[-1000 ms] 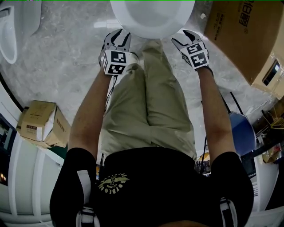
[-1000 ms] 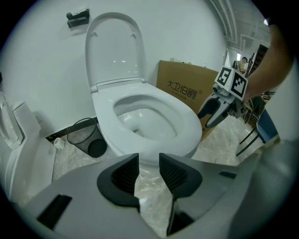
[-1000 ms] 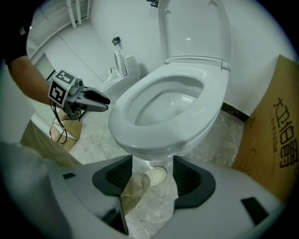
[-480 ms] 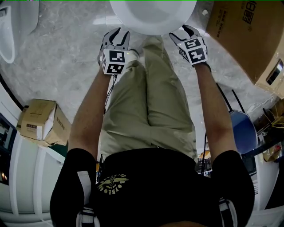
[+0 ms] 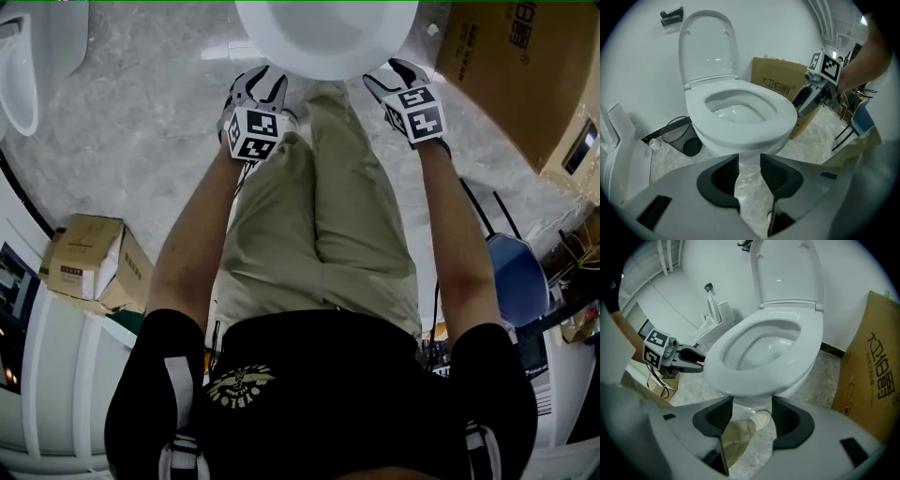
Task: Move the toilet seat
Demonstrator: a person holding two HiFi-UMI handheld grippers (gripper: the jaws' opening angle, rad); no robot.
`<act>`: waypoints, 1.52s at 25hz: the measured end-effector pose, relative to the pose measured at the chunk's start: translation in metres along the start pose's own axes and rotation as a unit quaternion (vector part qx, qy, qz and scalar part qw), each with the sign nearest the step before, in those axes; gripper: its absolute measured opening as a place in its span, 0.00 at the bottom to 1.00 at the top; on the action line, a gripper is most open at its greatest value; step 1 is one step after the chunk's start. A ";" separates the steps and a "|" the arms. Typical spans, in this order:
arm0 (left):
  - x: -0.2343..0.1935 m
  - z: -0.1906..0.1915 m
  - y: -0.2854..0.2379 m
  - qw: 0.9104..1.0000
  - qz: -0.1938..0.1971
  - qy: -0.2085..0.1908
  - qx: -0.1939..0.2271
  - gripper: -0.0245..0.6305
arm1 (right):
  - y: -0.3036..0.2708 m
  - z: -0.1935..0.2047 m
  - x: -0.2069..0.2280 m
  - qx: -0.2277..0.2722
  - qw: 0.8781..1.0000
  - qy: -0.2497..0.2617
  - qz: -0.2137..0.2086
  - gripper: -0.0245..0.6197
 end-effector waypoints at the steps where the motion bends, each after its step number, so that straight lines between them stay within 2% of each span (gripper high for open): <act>1: 0.002 -0.001 -0.002 1.000 0.002 -0.004 -0.003 0.27 | 0.002 0.000 -0.001 -0.001 1.000 -0.001 0.000 0.45; 5: 0.007 -0.001 -0.009 1.000 0.010 -0.018 -0.020 0.28 | 0.011 -0.003 -0.005 0.002 1.000 -0.005 -0.005 0.45; 10: 0.011 -0.016 -0.004 1.000 0.020 -0.018 -0.012 0.32 | 0.021 -0.004 -0.007 0.005 1.000 -0.010 -0.005 0.45; 18: 0.007 -0.028 0.019 1.000 0.022 0.021 -0.009 0.31 | 0.046 -0.013 -0.011 0.004 1.000 -0.009 -0.010 0.45; 38: 0.002 -0.054 0.067 0.999 0.011 0.045 0.011 0.32 | 0.095 -0.030 -0.019 0.017 0.999 -0.014 -0.026 0.45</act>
Point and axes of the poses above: the fingertips, and each gripper's own axes: y backward along the fingers, x to its right, z out of its underside, the point moved 3 cm from there along y, backward along the fingers, and after that the axes turned 14 degrees about -x, right-handed, at the moved point
